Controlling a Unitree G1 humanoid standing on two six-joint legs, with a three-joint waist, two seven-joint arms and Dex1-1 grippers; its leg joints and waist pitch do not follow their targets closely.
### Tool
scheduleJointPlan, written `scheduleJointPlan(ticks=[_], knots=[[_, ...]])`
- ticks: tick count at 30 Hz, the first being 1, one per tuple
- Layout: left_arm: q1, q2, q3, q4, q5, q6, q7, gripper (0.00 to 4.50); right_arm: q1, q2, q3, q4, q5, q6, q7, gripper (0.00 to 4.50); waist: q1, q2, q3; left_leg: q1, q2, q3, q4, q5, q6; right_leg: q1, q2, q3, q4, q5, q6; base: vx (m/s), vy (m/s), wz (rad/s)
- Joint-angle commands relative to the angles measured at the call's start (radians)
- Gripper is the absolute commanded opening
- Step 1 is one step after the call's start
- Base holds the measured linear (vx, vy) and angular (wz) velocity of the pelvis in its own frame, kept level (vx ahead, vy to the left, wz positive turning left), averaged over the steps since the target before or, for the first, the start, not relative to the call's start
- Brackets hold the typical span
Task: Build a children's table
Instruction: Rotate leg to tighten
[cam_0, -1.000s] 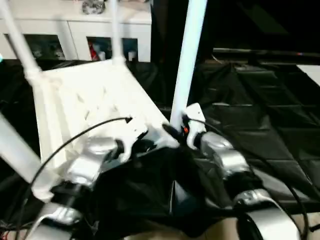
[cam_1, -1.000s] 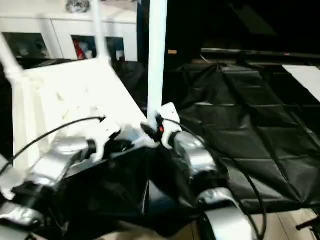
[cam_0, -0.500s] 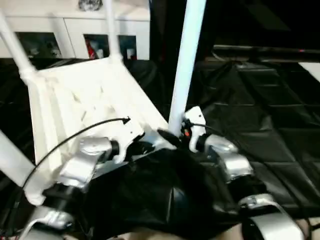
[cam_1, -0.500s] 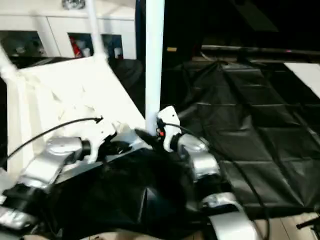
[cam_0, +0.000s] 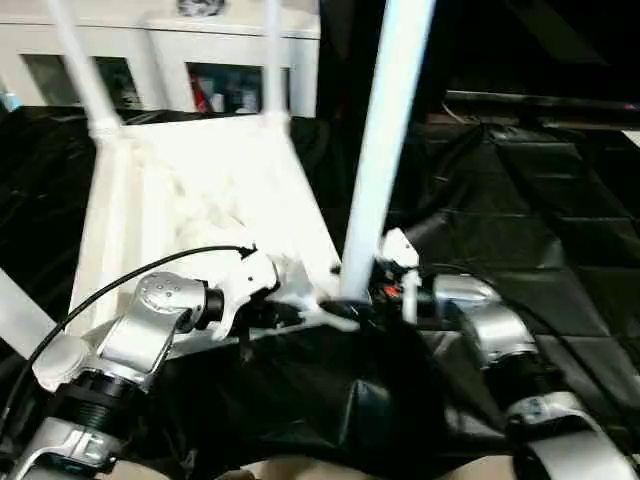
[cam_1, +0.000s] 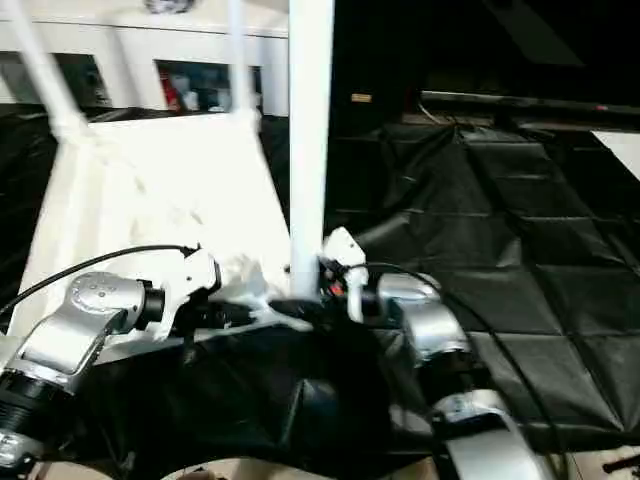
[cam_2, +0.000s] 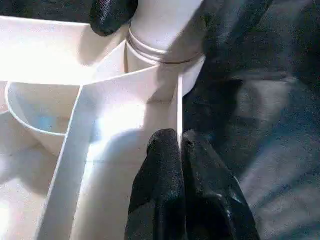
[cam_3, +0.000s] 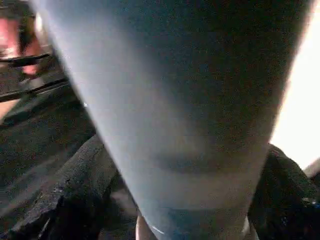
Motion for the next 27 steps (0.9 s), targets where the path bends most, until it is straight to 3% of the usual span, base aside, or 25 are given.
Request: scheduleJointPlan(ticks=[1, 12, 16, 19, 22, 24, 27], knots=[[-0.006, -0.019, -0.028, -0.05, -0.032, 0.002, -0.026, 0.0, 0.033, 0.008, 0.076, -0.001, -0.011, 0.05, 0.068, 3.59, -0.001, 0.01, -0.049, 0.008, 0.072, -0.027, -0.06, -0.152, 0.05, 0.041, -0.097, 0.061, -0.07, -0.148, -0.203, 0.0, 0.0, 0.0], [-0.006, -0.026, -0.016, -0.049, -0.035, -0.002, -0.001, 0.0, 0.057, 0.015, 0.095, -0.038, -0.009, 0.082, 0.063, 2.67, 0.0, 0.008, -0.05, 0.007, 0.07, -0.028, -0.059, -0.147, 0.04, 0.043, -0.098, 0.06, -0.069, -0.145, -0.204, 0.0, 0.0, 0.0], [-0.029, -0.066, 0.01, -0.021, -0.026, 0.009, 0.068, 0.0, 0.066, 0.051, 0.076, -0.026, -0.018, 0.066, -0.009, 2.6, 0.0, 0.007, -0.05, 0.009, 0.07, -0.028, -0.06, -0.152, 0.036, 0.041, -0.098, 0.061, -0.071, -0.154, -0.198, 0.0, 0.0, 0.0], [-0.057, -0.108, 0.028, 0.012, -0.011, 0.006, 0.143, 0.0, 0.055, 0.105, 0.044, 0.028, -0.035, 0.036, -0.142, 2.51, -0.008, 0.005, -0.042, 0.009, 0.066, -0.032, -0.064, -0.215, 0.016, 0.037, -0.105, 0.063, -0.089, -0.304, -0.169, 0.0, 0.0, 0.0], [-0.087, -0.147, 0.039, 0.047, 0.01, 0.014, 0.227, 0.0, 0.031, 0.161, 0.003, 0.098, -0.048, -0.001, -0.294, 2.37, -0.018, 0.004, -0.036, 0.016, 0.066, -0.038, -0.07, -0.262, -0.006, 0.031, -0.108, 0.064, -0.102, -0.443, -0.13, 0.0, 0.0, 0.0], [-0.117, -0.187, 0.043, 0.08, 0.032, 0.027, 0.302, 0.0, -0.004, 0.214, -0.038, 0.18, -0.058, -0.026, -0.467, 2.31, -0.026, 0.004, -0.035, 0.021, 0.063, -0.041, -0.071, -0.293, -0.016, 0.028, -0.107, 0.061, -0.108, -0.493, -0.113, 0.0, 0.0, 0.0], [-0.136, -0.217, 0.044, 0.101, 0.052, 0.038, 0.359, 0.0, -0.028, 0.253, -0.071, 0.226, -0.054, -0.031, -0.58, 2.15, -0.036, 0.005, -0.037, 0.016, 0.062, -0.047, -0.073, -0.299, -0.02, 0.032, -0.108, 0.059, -0.11, -0.504, -0.099, 0.0, 0.0, 0.0]])
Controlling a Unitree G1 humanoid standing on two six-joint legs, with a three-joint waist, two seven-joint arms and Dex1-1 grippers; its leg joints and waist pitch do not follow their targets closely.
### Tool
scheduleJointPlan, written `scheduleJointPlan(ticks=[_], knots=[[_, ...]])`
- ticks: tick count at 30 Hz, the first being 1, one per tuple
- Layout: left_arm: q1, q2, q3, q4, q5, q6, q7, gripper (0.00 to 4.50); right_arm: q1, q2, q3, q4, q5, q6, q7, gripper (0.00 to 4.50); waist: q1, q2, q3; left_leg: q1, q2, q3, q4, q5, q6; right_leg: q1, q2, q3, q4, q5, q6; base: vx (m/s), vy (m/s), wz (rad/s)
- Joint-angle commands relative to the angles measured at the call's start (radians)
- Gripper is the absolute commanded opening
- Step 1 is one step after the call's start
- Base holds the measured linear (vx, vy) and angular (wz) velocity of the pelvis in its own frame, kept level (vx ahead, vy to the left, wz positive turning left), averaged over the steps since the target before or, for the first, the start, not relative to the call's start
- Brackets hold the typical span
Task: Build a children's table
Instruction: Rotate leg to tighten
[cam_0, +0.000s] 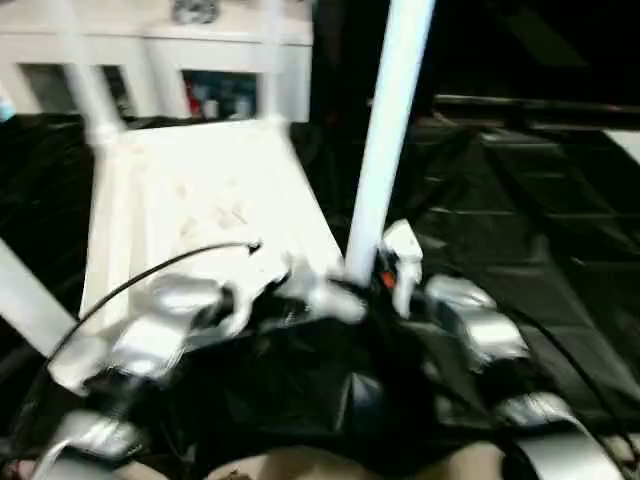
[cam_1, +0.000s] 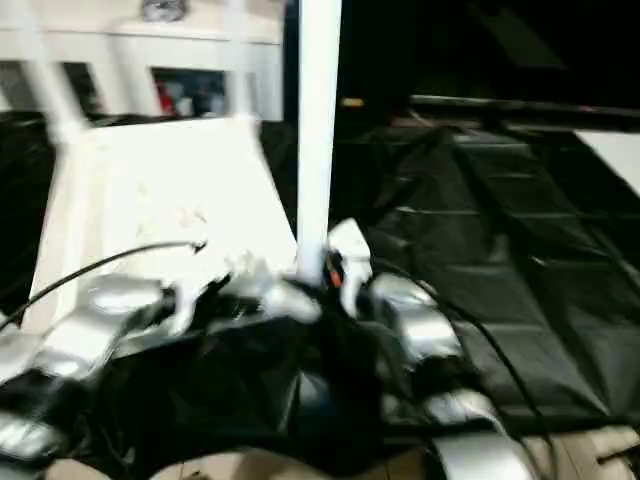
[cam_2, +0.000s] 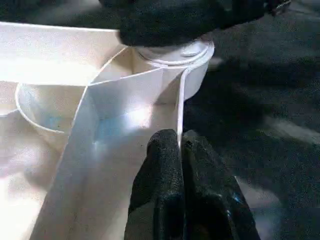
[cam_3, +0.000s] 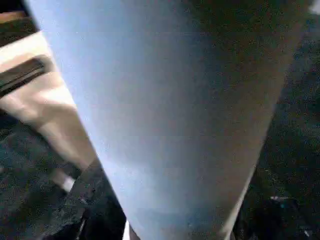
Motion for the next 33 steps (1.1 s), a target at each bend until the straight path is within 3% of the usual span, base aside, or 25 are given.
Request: scheduleJointPlan(ticks=[1, 3, 5, 7, 9, 13, 17, 20, 21, 22, 24, 30, 33], knots=[[-0.07, -0.078, 0.007, -0.016, -0.005, -0.007, 0.105, 0.0, 0.013, 0.11, 0.051, 0.102, -0.004, 0.042, -0.06, 2.13, -0.003, 0.006, -0.039, 0.002, 0.062, -0.043, -0.074, -0.296, -0.014, 0.022, -0.106, 0.062, -0.109, -0.479, -0.109, 0.0, 0.0, 0.0], [-0.083, -0.111, 0.011, 0.001, 0.012, -0.004, 0.166, 0.0, -0.007, 0.142, 0.027, 0.139, -0.007, 0.027, -0.141, 2.1, -0.005, 0.007, -0.041, 0.008, 0.064, -0.042, -0.073, -0.298, -0.016, 0.02, -0.104, 0.063, -0.105, -0.443, -0.125, 0.0, 0.0, 0.0], [-0.088, -0.125, 0.009, 0.006, 0.018, -0.005, 0.185, 0.0, -0.016, 0.156, 0.025, 0.154, -0.017, 0.009, -0.165, 2.1, -0.004, 0.007, -0.043, 0.005, 0.064, -0.038, -0.072, -0.279, -0.01, 0.021, -0.103, 0.064, -0.101, -0.377, -0.142, 0.0, 0.0, 0.0], [-0.084, -0.138, -0.001, 0.002, 0.02, -0.019, 0.19, 0.0, -0.014, 0.168, 0.052, 0.16, -0.039, -0.05, -0.122, 2.1, -0.003, 0.006, -0.045, 0.001, 0.063, -0.035, -0.07, -0.258, 0.006, 0.026, -0.101, 0.065, -0.093, -0.305, -0.162, 0.0, 0.0, 0.0], [-0.081, -0.139, -0.01, -0.001, 0.019, -0.049, 0.174, 0.0, -0.006, 0.163, 0.076, 0.152, -0.052, -0.08, -0.073, 2.61, 0.0, 0.005, -0.047, -0.002, 0.061, -0.033, -0.067, -0.234, 0.019, 0.03, -0.103, 0.066, -0.089, -0.268, -0.172, 0.0, 0.0, 0.0], [-0.071, -0.126, -0.02, -0.006, 0.017, -0.072, 0.143, 0.0, 0.003, 0.15, 0.079, 0.128, -0.036, -0.093, -0.015, 2.96, 0.004, 0.006, -0.044, -0.003, 0.062, -0.032, -0.069, -0.231, 0.032, 0.031, -0.102, 0.065, -0.093, -0.288, -0.168, 0.0, 0.0, 0.0], [-0.059, -0.094, -0.034, -0.005, 0.03, -0.11, 0.112, 0.0, 0.031, 0.056, 0.1, 0.045, -0.041, -0.099, 0.076, 3.11, 0.01, 0.006, -0.045, -0.001, 0.066, -0.034, -0.07, -0.23, 0.035, 0.032, -0.1, 0.065, -0.092, -0.285, -0.159, 0.0, 0.0, 0.0], [-0.058, -0.083, -0.033, 0.003, 0.046, -0.138, 0.129, 0.0, 0.056, -0.019, 0.088, -0.004, -0.033, -0.101, 0.13, 3.11, 0.017, 0.004, -0.047, 0.002, 0.065, -0.027, -0.064, -0.206, 0.052, 0.03, -0.099, 0.067, -0.088, -0.22, -0.177, 0.0, 0.0, 0.0], [-0.054, -0.077, -0.035, 0.003, 0.049, -0.147, 0.123, 0.0, 0.067, -0.056, 0.08, -0.018, -0.032, -0.109, 0.154, 3.11, 0.018, 0.003, -0.047, -0.004, 0.064, -0.028, -0.064, -0.192, 0.056, 0.035, -0.1, 0.066, -0.085, -0.215, -0.182, 0.0, 0.0, 0.0], [-0.054, -0.077, -0.035, 0.003, 0.049, -0.148, 0.123, 0.0, 0.067, -0.058, 0.08, -0.019, -0.032, -0.11, 0.155, 3.11, 0.021, 0.012, -0.048, -0.002, 0.065, -0.028, -0.063, -0.186, 0.055, 0.033, -0.099, 0.065, -0.087, -0.205, -0.181, 0.0, 0.0, 0.0], [-0.036, -0.071, -0.032, -0.017, 0.04, -0.156, 0.108, 0.0, 0.09, -0.135, 0.063, -0.067, -0.024, -0.118, 0.2, 3.11, 0.026, 0.01, -0.05, -0.001, 0.066, -0.028, -0.061, -0.179, 0.058, 0.036, -0.097, 0.063, -0.084, -0.187, -0.184, 0.0, 0.0, 0.0], [0.018, -0.044, -0.037, -0.07, 0.023, -0.159, 0.088, 0.0, 0.188, -0.272, 0.037, -0.27, 0.043, -0.03, 0.337, 3.11, 0.034, -0.004, -0.053, -0.019, 0.062, -0.027, -0.051, -0.106, 0.112, 0.045, -0.094, 0.061, -0.07, -0.082, -0.187, 0.0, 0.0, 0.0], [0.067, -0.033, -0.031, -0.128, 0.008, -0.157, 0.085, 0.0, 0.242, -0.328, 0.04, -0.36, 0.047, -0.017, 0.367, 3.11, 0.033, -0.006, -0.053, -0.025, 0.059, -0.028, -0.049, -0.107, 0.12, 0.047, -0.095, 0.058, -0.073, -0.104, -0.178, 0.0, 0.0, 0.0]])
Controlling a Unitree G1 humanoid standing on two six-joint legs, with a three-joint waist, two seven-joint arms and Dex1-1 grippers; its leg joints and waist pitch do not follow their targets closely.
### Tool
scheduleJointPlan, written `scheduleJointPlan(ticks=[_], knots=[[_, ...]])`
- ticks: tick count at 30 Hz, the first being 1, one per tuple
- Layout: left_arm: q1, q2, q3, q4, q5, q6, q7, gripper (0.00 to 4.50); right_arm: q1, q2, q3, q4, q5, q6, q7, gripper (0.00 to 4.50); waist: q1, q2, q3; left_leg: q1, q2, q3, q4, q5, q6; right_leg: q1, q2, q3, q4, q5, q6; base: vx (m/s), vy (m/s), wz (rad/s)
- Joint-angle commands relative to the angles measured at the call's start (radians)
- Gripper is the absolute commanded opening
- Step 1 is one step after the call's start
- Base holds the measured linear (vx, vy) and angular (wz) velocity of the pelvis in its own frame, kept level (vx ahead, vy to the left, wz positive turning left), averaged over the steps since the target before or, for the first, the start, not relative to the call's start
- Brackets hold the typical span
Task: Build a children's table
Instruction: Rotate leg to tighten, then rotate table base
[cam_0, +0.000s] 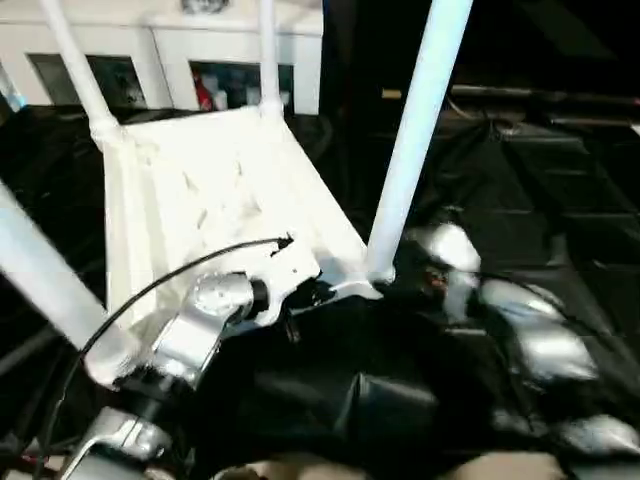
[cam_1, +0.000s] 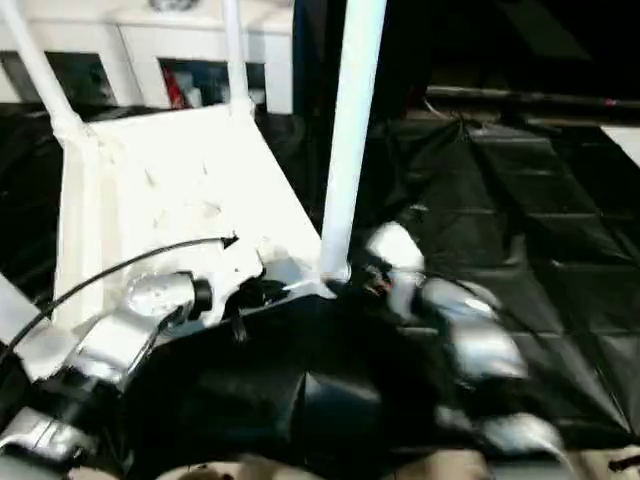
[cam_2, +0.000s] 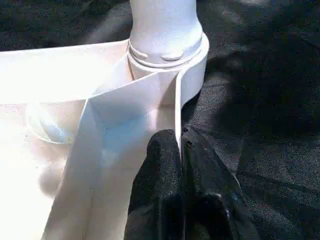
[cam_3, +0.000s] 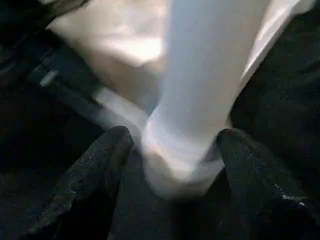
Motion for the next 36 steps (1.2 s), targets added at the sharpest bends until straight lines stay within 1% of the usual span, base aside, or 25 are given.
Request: scheduleJointPlan(ticks=[1, 4, 5, 7, 8, 9, 11, 12, 13, 14, 15, 16, 18, 19, 20, 21, 22, 24, 26, 29, 30, 31, 33, 35, 36], knots=[[0.019, -0.011, 0.019, -0.042, -0.047, -0.026, 0.008, 0.0, 0.006, -0.01, 0.014, -0.042, 0.01, 0.016, 0.022, 3.11, 0.005, -0.013, -0.058, -0.006, 0.059, -0.03, -0.047, -0.104, 0.112, 0.061, -0.095, 0.057, -0.072, -0.109, -0.175, 0.0, 0.0, 0.0], [0.059, -0.016, 0.041, -0.11, -0.075, 0.001, 0.019, 0.0, 0.036, -0.021, 0.014, -0.111, 0.039, 0.065, 0.032, 3.11, -0.006, -0.011, -0.06, -0.008, 0.06, -0.03, -0.044, -0.094, 0.123, 0.056, -0.091, 0.055, -0.069, -0.093, -0.186, 0.0, 0.0, 0.0], [0.096, -0.024, 0.068, -0.178, -0.106, 0.018, 0.033, 0.55, 0.065, -0.023, 0.03, -0.177, 0.062, 0.111, 0.039, 3.22, -0.006, -0.009, -0.06, -0.007, 0.059, -0.029, -0.043, -0.093, 0.125, 0.056, -0.09, 0.055, -0.07, -0.09, -0.19, 0.0, 0.0, 0.0], [0.131, -0.029, 0.089, -0.241, -0.128, 0.037, 0.045, 0.55, 0.084, -0.014, 0.045, -0.219, 0.075, 0.134, 0.04, 3.22, -0.004, -0.009, -0.064, -0.011, 0.067, -0.032, -0.042, -0.067, 0.129, 0.06, -0.095, 0.056, -0.057, -0.029, -0.207, 0.0, 0.0, 0.0], [0.169, -0.031, 0.105, -0.311, -0.154, 0.073, 0.053, 0.77, 0.099, -0.001, 0.057, -0.255, 0.085, 0.152, 0.035, 3.22, -0.002, -0.002, -0.063, -0.004, 0.07, -0.029, -0.04, -0.061, 0.136, 0.051, -0.091, 0.055, -0.059, -0.007, -0.224, 0.0, 0.0, 0.0], [0.169, -0.031, 0.105, -0.311, -0.154, 0.073, 0.053, 0.77, 0.099, -0.001, 0.057, -0.255, 0.085, 0.152, 0.035, 3.22, -0.004, -0.005, -0.061, -0.007, 0.071, -0.03, -0.04, -0.059, 0.142, 0.05, -0.09, 0.054, -0.056, 0.015, -0.242, 0.0, 0.0, 0.0], [0.21, -0.029, 0.117, -0.383, -0.18, 0.111, 0.055, 1.0, 0.094, 0.028, 0.055, -0.256, 0.092, 0.162, 0.018, 3.22, -0.004, -0.006, -0.056, -0.005, 0.07, -0.028, -0.042, -0.102, 0.13, 0.049, -0.09, 0.054, -0.064, -0.046, -0.233, 0.0, 0.0, 0.0], [0.255, -0.028, 0.135, -0.455, -0.199, 0.146, 0.067, 1.04, 0.08, 0.061, 0.054, -0.246, 0.102, 0.173, 0.005, 3.22, -0.003, -0.012, -0.052, -0.005, 0.071, -0.03, -0.047, -0.131, 0.114, 0.049, -0.094, 0.054, -0.07, -0.104, -0.223, 0.0, 0.0, 0.0], [0.277, -0.027, 0.144, -0.489, -0.207, 0.162, 0.073, 1.15, 0.072, 0.076, 0.055, -0.241, 0.108, 0.179, 0.0, 3.22, -0.006, -0.009, -0.05, -0.007, 0.073, -0.032, -0.051, -0.149, 0.094, 0.051, -0.096, 0.053, -0.072, -0.149, -0.216, 0.0, 0.0, 0.0], [0.306, -0.019, 0.155, -0.53, -0.22, 0.19, 0.075, 1.29, 0.061, 0.091, 0.062, -0.234, 0.109, 0.186, -0.01, 3.22, -0.008, -0.016, -0.048, -0.006, 0.072, -0.031, -0.051, -0.163, 0.088, 0.048, -0.094, 0.053, -0.077, -0.183, -0.205, 0.0, 0.0, 0.0], [0.335, -0.004, 0.162, -0.564, -0.231, 0.215, 0.069, 1.4, 0.047, 0.105, 0.069, -0.215, 0.101, 0.178, -0.022, 3.22, -0.009, -0.01, -0.049, -0.003, 0.071, -0.032, -0.052, -0.179, 0.071, 0.045, -0.094, 0.055, -0.079, -0.226, -0.193, 0.0, 0.0, 0.0], [0.361, 0.012, 0.167, -0.594, -0.243, 0.234, 0.064, 1.45, 0.038, 0.114, 0.076, -0.204, 0.092, 0.175, -0.038, 3.22, -0.012, -0.02, -0.046, -0.001, 0.068, -0.029, -0.052, -0.183, 0.065, 0.042, -0.089, 0.056, -0.084, -0.24, -0.178, 0.0, 0.0, 0.0], [0.433, 0.065, 0.186, -0.654, -0.273, 0.287, 0.046, 1.57, -0.008, 0.146, 0.079, -0.134, 0.068, 0.153, -0.095, 3.22, -0.013, -0.012, -0.045, 0.0, 0.07, -0.032, -0.057, -0.191, 0.047, 0.04, -0.091, 0.057, -0.079, -0.248, -0.177, 0.0, 0.0, 0.0], [0.469, 0.093, 0.198, -0.678, -0.285, 0.315, 0.036, 1.68, -0.035, 0.162, 0.075, -0.093, 0.056, 0.151, -0.133, 3.22, -0.013, -0.023, -0.043, -0.001, 0.068, -0.033, -0.058, -0.191, 0.043, 0.039, -0.09, 0.057, -0.077, -0.269, -0.166, 0.0, 0.0, 0.0], [0.486, 0.107, 0.205, -0.689, -0.291, 0.328, 0.031, 1.78, -0.046, 0.169, 0.072, -0.076, 0.05, 0.152, -0.152, 3.22, -0.014, -0.023, -0.042, 0.0, 0.067, -0.033, -0.059, -0.197, 0.039, 0.037, -0.09, 0.057, -0.08, -0.283, -0.164, 0.0, 0.0, 0.0], [0.501, 0.118, 0.212, -0.695, -0.294, 0.333, 0.026, 1.86, -0.059, 0.176, 0.069, -0.054, 0.042, 0.148, -0.173, 3.22, -0.014, -0.016, -0.042, 0.007, 0.067, -0.031, -0.059, -0.204, 0.028, 0.031, -0.087, 0.059, -0.082, -0.29, -0.157, 0.0, 0.0, 0.0], [0.534, 0.136, 0.232, -0.707, -0.3, 0.345, 0.018, 1.86, -0.088, 0.192, 0.057, -0.002, 0.032, 0.141, -0.21, 3.22, -0.014, -0.019, -0.041, 0.01, 0.068, -0.03, -0.06, -0.211, 0.02, 0.03, -0.084, 0.059, -0.082, -0.278, -0.153, 0.0, 0.0, 0.0], [0.591, 0.17, 0.264, -0.725, -0.313, 0.362, 0.001, 2.1, -0.14, 0.214, 0.045, 0.094, 0.004, 0.12, -0.285, 3.22, -0.017, -0.022, -0.041, 0.004, 0.067, -0.033, -0.062, -0.213, 0.008, 0.032, -0.088, 0.06, -0.076, -0.269, -0.165, 0.0, 0.0, 0.0], [0.622, 0.191, 0.282, -0.732, -0.318, 0.366, -0.008, 2.29, -0.168, 0.228, 0.035, 0.142, 0.004, 0.109, -0.316, 3.22, -0.017, -0.021, -0.043, 0.012, 0.067, -0.03, -0.06, -0.216, -0.001, 0.029, -0.086, 0.061, -0.076, -0.248, -0.166, 0.0, 0.0, 0.0], [0.687, 0.244, 0.328, -0.75, -0.355, 0.379, -0.021, 2.49, -0.238, 0.255, 0.016, 0.266, 0.001, 0.076, -0.411, 3.22, -0.018, -0.022, -0.042, 0.012, 0.065, -0.029, -0.061, -0.217, -0.005, 0.029, -0.083, 0.062, -0.071, -0.217, -0.166, 0.0, 0.0, 0.0], [0.739, 0.271, 0.378, -0.763, -0.394, 0.383, -0.056, 2.64, -0.287, 0.27, 0.009, 0.359, -0.017, 0.05, -0.493, 3.22, -0.019, -0.021, -0.042, 0.01, 0.065, -0.029, -0.061, -0.221, -0.01, 0.029, -0.086, 0.062, -0.07, -0.215, -0.172, 0.0, 0.0, 0.0], [0.744, 0.274, 0.382, -0.764, -0.397, 0.383, -0.061, 2.73, -0.292, 0.272, 0.008, 0.369, -0.018, 0.048, -0.502, 3.22, -0.024, -0.022, -0.041, 0.008, 0.063, -0.03, -0.064, -0.234, -0.014, 0.031, -0.085, 0.061, -0.07, -0.23, -0.175, 0.0, 0.0, 0.0], [0.784, 0.306, 0.422, -0.765, -0.416, 0.384, -0.095, 2.8, -0.324, 0.284, -0.008, 0.433, -0.023, 0.018, -0.552, 3.22, -0.021, -0.021, -0.04, 0.015, 0.064, -0.026, -0.06, -0.249, -0.022, 0.026, -0.085, 0.064, -0.071, -0.237, -0.163, 0.0, 0.0, 0.0], [0.797, 0.316, 0.438, -0.763, -0.422, 0.382, -0.106, 2.92, -0.332, 0.289, -0.013, 0.45, -0.024, 0.01, -0.565, 3.22, -0.022, -0.02, -0.038, 0.015, 0.063, -0.025, -0.063, -0.27, -0.024, 0.024, -0.081, 0.065, -0.073, -0.253, -0.152, 0.0, 0.0, 0.0], [0.824, 0.344, 0.497, -0.748, -0.431, 0.37, -0.134, 3.04, -0.346, 0.292, -0.015, 0.479, -0.028, -0.007, -0.579, 3.22, -0.02, -0.024, -0.038, 0.017, 0.063, -0.025, -0.062, -0.279, -0.025, 0.024, -0.081, 0.065, -0.074, -0.259, -0.144, 0.0, 0.0, 0.0]])
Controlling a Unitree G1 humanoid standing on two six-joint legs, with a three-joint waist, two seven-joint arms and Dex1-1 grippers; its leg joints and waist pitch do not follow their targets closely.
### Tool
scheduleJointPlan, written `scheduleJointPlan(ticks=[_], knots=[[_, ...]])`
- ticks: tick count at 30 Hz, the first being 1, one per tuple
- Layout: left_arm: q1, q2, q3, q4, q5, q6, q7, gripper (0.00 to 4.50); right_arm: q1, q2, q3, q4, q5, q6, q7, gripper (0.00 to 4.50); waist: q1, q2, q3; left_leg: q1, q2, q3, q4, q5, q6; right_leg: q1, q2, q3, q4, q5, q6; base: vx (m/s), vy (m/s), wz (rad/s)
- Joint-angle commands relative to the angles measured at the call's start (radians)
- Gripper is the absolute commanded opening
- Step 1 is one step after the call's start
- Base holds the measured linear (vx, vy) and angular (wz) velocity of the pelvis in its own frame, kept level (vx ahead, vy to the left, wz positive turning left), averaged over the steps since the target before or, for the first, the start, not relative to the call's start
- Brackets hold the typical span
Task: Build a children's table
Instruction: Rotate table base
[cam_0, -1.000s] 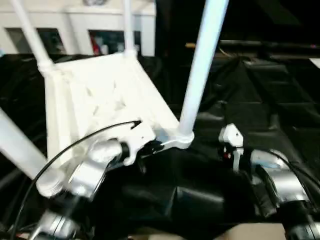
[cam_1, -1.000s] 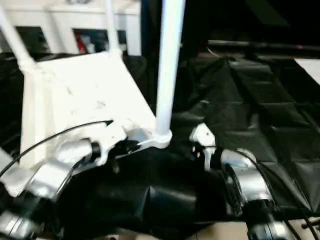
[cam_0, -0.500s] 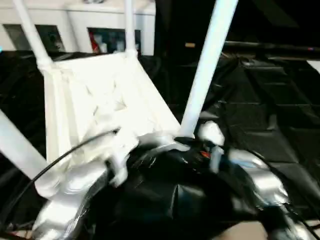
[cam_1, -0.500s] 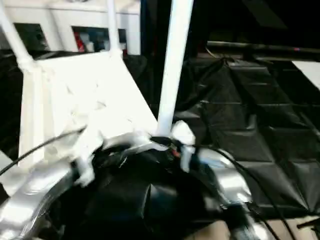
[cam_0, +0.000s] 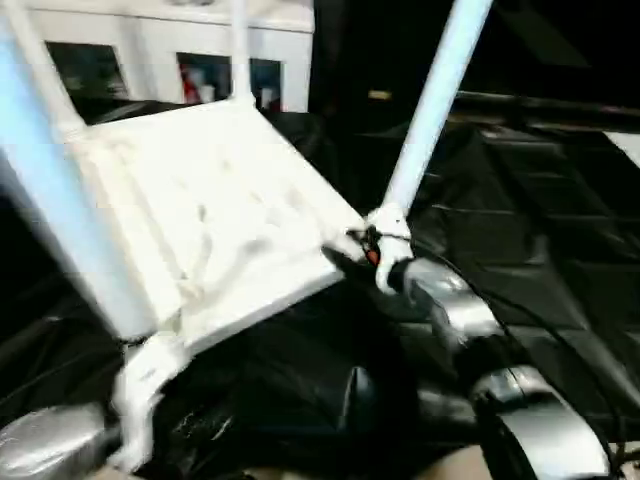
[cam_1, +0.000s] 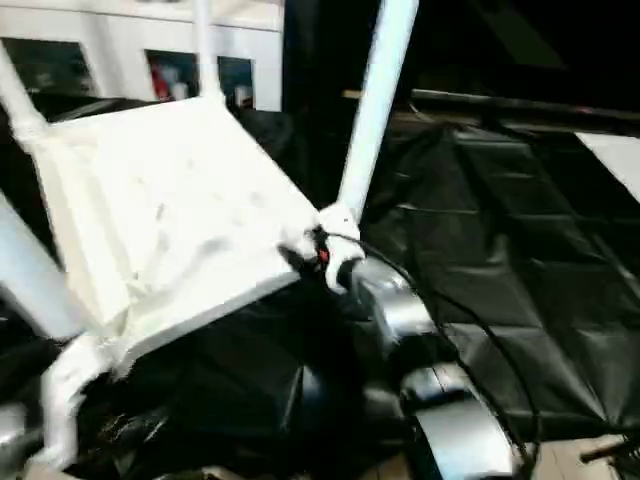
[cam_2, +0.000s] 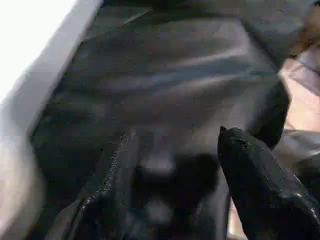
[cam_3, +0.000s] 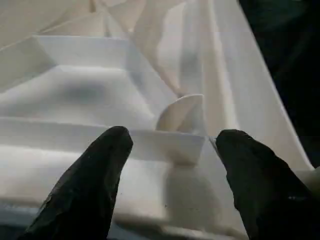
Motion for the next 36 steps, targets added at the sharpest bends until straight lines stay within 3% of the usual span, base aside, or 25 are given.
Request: scheduleJointPlan(ticks=[1, 6, 9, 12, 17, 18, 20, 22, 24, 25, 30, 35, 36], knots=[[0.031, 0.038, 0.101, 0.016, -0.023, -0.014, -0.042, 3.16, -0.019, -0.014, -0.031, 0.056, -0.018, -0.022, -0.038, 3.22, -0.007, 0.023, -0.043, 0.02, 0.058, -0.028, -0.074, -0.277, -0.021, 0.028, -0.083, 0.065, -0.078, -0.266, -0.141, 0.0, 0.0, 0.0], [0.104, 0.107, 0.255, 0.03, -0.07, -0.06, -0.11, 3.56, -0.045, -0.016, -0.042, 0.128, -0.011, -0.09, -0.047, 3.22, -0.011, 0.026, -0.043, 0.023, 0.059, -0.029, -0.077, -0.305, -0.026, 0.027, -0.082, 0.066, -0.076, -0.256, -0.148, 0.0, 0.0, 0.0], [0.052, 0.095, 0.322, 0.058, -0.118, -0.084, -0.101, 3.81, -0.024, -0.02, -0.047, 0.099, 0.005, -0.12, -0.002, 3.22, -0.009, 0.027, -0.041, 0.026, 0.06, -0.028, -0.078, -0.315, -0.028, 0.026, -0.078, 0.066, -0.074, -0.228, -0.156, 0.0, 0.0, 0.0], [-0.01, 0.078, 0.325, 0.065, -0.16, -0.081, -0.083, 4.03, 0.011, -0.03, -0.049, 0.043, 0.023, -0.107, 0.042, 3.22, -0.006, 0.026, -0.043, 0.027, 0.06, -0.029, -0.079, -0.304, -0.031, 0.03, -0.079, 0.067, -0.069, -0.196, -0.157, 0.0, 0.0, 0.0], [-0.083, 0.023, 0.286, 0.073, -0.196, -0.104, -0.04, 4.42, 0.103, -0.047, -0.051, -0.085, 0.039, -0.07, 0.068, 3.22, -0.006, 0.019, -0.048, 0.02, 0.057, -0.027, -0.075, -0.246, -0.023, 0.041, -0.079, 0.067, -0.063, -0.123, -0.166, 0.0, 0.0, 0.0], [-0.108, 0.004, 0.255, 0.071, -0.196, -0.111, -0.033, 4.43, 0.153, -0.059, -0.048, -0.155, 0.038, -0.06, 0.064, 3.22, -0.004, 0.019, -0.048, 0.02, 0.058, -0.027, -0.074, -0.241, -0.02, 0.041, -0.08, 0.068, -0.064, -0.132, -0.162, 0.0, 0.0, 0.0], [-0.122, -0.006, 0.24, 0.069, -0.198, -0.112, -0.03, 4.47, 0.174, -0.064, -0.046, -0.185, 0.036, -0.053, 0.058, 3.22, -0.004, 0.017, -0.046, 0.023, 0.058, -0.026, -0.075, -0.255, -0.024, 0.039, -0.08, 0.068, -0.068, -0.169, -0.153, 0.0, 0.0, 0.0], [-0.192, -0.053, 0.201, 0.063, -0.231, -0.085, 0.005, 4.47, 0.225, -0.073, -0.053, -0.249, 0.014, -0.01, -0.002, 3.22, -0.002, 0.016, -0.047, 0.024, 0.058, -0.028, -0.075, -0.268, -0.033, 0.04, -0.08, 0.068, -0.072, -0.203, -0.143, 0.0, 0.0, 0.0], [-0.249, -0.088, 0.164, 0.063, -0.249, -0.073, 0.035, 4.47, 0.247, -0.074, -0.057, -0.269, -0.01, 0.022, -0.064, 3.22, -0.002, 0.022, -0.046, 0.03, 0.056, -0.027, -0.076, -0.292, -0.049, 0.034, -0.077, 0.066, -0.073, -0.22, -0.142, 0.0, 0.0, 0.0], [-0.249, -0.088, 0.164, 0.063, -0.249, -0.073, 0.035, 4.47, 0.247, -0.074, -0.057, -0.269, -0.01, 0.022, -0.064, 3.22, -0.002, 0.016, -0.046, 0.029, 0.054, -0.029, -0.076, -0.303, -0.053, 0.037, -0.079, 0.065, -0.075, -0.245, -0.135, 0.0, 0.0, 0.0], [-0.338, -0.151, 0.05, 0.036, -0.28, -0.041, 0.064, 4.47, 0.249, -0.044, -0.046, -0.264, -0.032, 0.055, -0.12, 3.22, -0.005, 0.017, -0.048, 0.027, 0.054, -0.032, -0.075, -0.315, -0.06, 0.037, -0.08, 0.066, -0.077, -0.272, -0.123, 0.0, 0.0, 0.0], [-0.373, -0.187, -0.021, 0.024, -0.281, -0.035, 0.067, 4.47, 0.236, -0.028, -0.021, -0.262, -0.044, 0.072, -0.136, 3.22, -0.005, 0.015, -0.052, 0.023, 0.054, -0.03, -0.071, -0.259, -0.052, 0.042, -0.079, 0.065, -0.069, -0.195, -0.132, 0.0, 0.0, 0.0], [-0.395, -0.199, -0.077, 0.024, -0.27, -0.029, 0.075, 4.47, 0.216, -0.015, -0.014, -0.244, -0.046, 0.077, -0.144, 3.22, -0.005, 0.009, -0.053, 0.022, 0.054, -0.03, -0.07, -0.243, -0.047, 0.045, -0.08, 0.065, -0.066, -0.182, -0.131, 0.0, 0.0, 0.0]])
